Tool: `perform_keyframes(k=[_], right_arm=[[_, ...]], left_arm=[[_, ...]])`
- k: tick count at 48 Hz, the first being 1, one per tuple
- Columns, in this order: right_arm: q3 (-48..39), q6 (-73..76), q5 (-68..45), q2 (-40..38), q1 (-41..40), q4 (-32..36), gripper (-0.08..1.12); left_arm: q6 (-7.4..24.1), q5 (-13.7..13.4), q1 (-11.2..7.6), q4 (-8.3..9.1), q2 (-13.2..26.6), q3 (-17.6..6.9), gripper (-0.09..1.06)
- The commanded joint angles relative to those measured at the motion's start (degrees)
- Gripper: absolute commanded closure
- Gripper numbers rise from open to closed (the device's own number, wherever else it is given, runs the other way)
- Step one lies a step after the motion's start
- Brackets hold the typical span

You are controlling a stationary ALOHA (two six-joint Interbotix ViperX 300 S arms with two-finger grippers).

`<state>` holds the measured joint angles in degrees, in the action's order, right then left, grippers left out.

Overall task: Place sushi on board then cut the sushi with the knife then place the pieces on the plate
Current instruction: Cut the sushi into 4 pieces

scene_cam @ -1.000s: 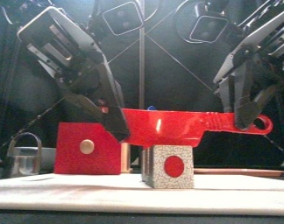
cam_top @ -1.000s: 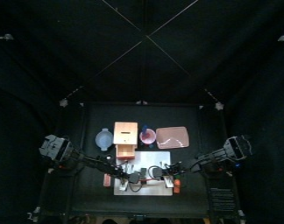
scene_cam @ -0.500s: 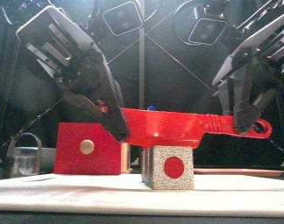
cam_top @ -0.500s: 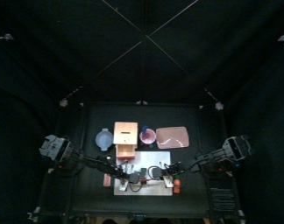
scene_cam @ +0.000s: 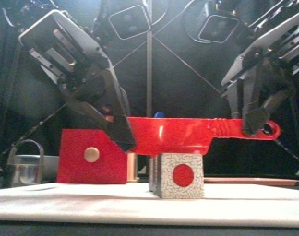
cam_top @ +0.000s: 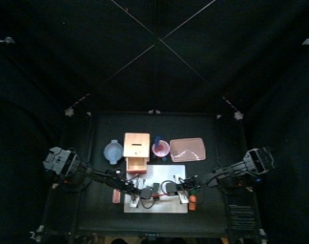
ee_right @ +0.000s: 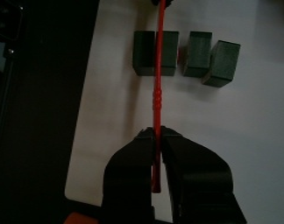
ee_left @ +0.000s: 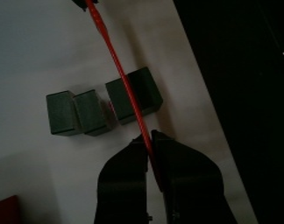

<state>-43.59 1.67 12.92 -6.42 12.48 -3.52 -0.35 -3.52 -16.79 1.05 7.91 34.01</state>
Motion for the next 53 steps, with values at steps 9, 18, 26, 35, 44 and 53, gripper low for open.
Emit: perform_keyframes(k=[9, 18, 26, 35, 44, 53], right_arm=[[1.67, -0.18, -0.88, -0.97, -0.97, -0.70, 0.65], [1.85, -0.18, -1.05, 1.05, -0.97, -1.32, 0.65], [2.02, -0.18, -1.05, 1.85, -0.97, -1.32, 0.65], [2.20, -0.18, -1.32, 3.16, -0.88, -2.20, 0.65], [2.99, -0.18, -1.58, 5.10, -0.09, -2.55, 0.65], [3.87, -0.09, -1.58, 7.03, 0.79, -3.16, 0.65]], left_arm=[[0.35, 0.79, -0.18, 0.18, -0.97, -1.05, 0.58], [0.35, 0.88, -0.62, -0.35, -0.35, -1.05, 0.58], [0.35, 0.88, -0.62, -0.44, 0.26, -1.05, 0.58], [0.26, 1.14, -0.97, -1.23, 1.41, -1.32, 0.58], [0.35, 1.23, -1.76, -1.93, 2.20, -1.93, 0.58], [0.26, 1.23, -2.20, -2.20, 2.29, -2.29, 0.58]])
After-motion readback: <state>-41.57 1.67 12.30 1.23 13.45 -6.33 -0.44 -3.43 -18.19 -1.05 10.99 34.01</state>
